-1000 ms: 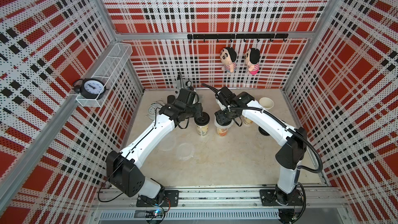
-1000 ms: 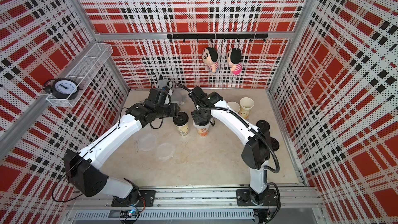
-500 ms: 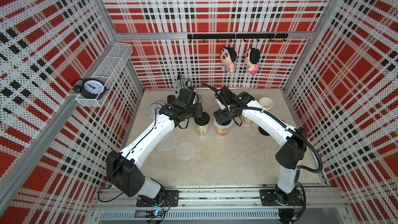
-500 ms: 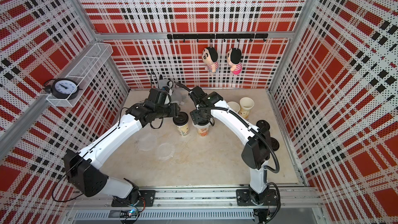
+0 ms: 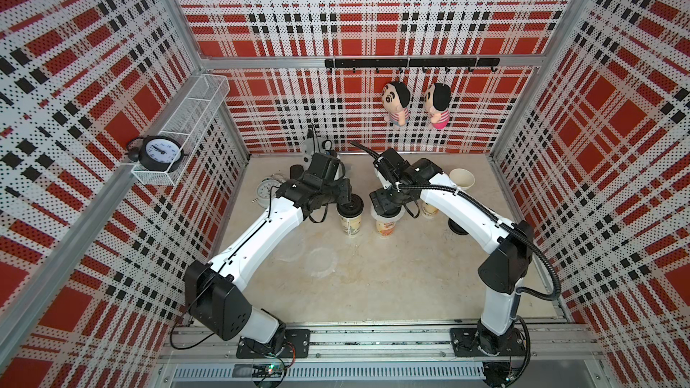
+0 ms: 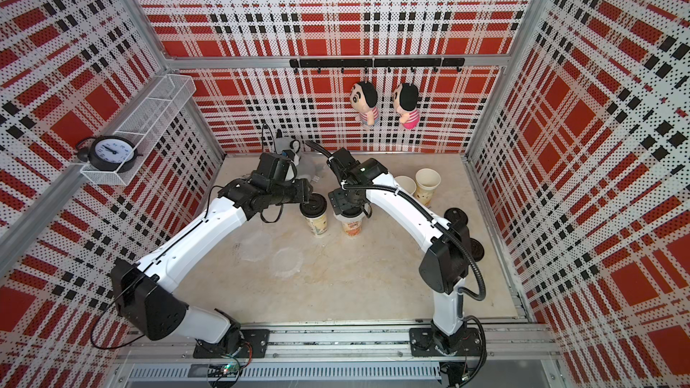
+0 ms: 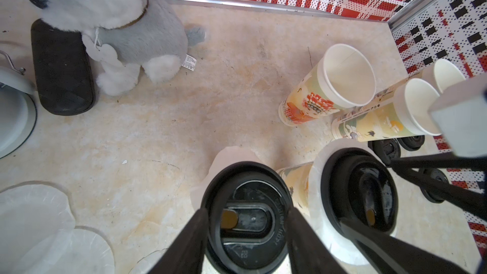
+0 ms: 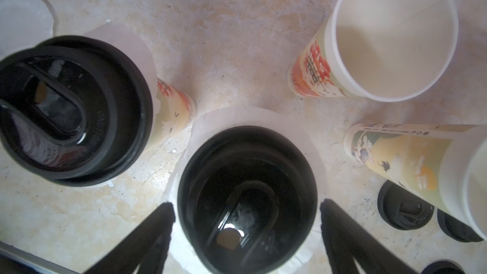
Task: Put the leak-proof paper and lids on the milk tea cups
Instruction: Place the cup lid on the cup, then secure the cup lid on the cup.
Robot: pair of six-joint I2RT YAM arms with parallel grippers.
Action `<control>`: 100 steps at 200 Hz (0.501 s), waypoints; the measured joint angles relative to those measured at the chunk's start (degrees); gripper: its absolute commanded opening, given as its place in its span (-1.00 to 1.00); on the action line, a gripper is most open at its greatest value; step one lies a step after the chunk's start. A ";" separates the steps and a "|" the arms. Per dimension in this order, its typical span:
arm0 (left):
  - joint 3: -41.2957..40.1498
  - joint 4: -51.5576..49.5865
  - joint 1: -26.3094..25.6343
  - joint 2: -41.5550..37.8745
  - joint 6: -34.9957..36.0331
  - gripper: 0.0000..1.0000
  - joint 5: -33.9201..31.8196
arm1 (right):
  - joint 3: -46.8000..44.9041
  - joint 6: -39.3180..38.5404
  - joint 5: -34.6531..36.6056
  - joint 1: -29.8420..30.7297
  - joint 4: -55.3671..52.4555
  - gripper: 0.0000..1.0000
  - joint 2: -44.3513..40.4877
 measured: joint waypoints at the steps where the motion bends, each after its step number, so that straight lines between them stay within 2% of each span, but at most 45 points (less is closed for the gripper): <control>1: 0.13 -0.04 -0.04 0.07 0.02 0.04 -0.02 | 0.00 0.04 0.00 -0.02 0.02 0.81 -0.07; 30: 6.73 -2.60 -3.19 4.15 1.88 0.04 -1.57 | -4.02 2.49 -0.59 -3.48 3.87 0.81 -6.95; 78: 18.99 -6.99 -9.27 13.05 5.05 0.13 -3.19 | -21.29 6.88 -4.61 -17.92 11.63 0.81 -25.70; 100: 23.37 -9.25 -11.37 17.31 6.23 0.13 -3.67 | -26.97 7.63 -6.40 -19.43 12.87 0.81 -28.76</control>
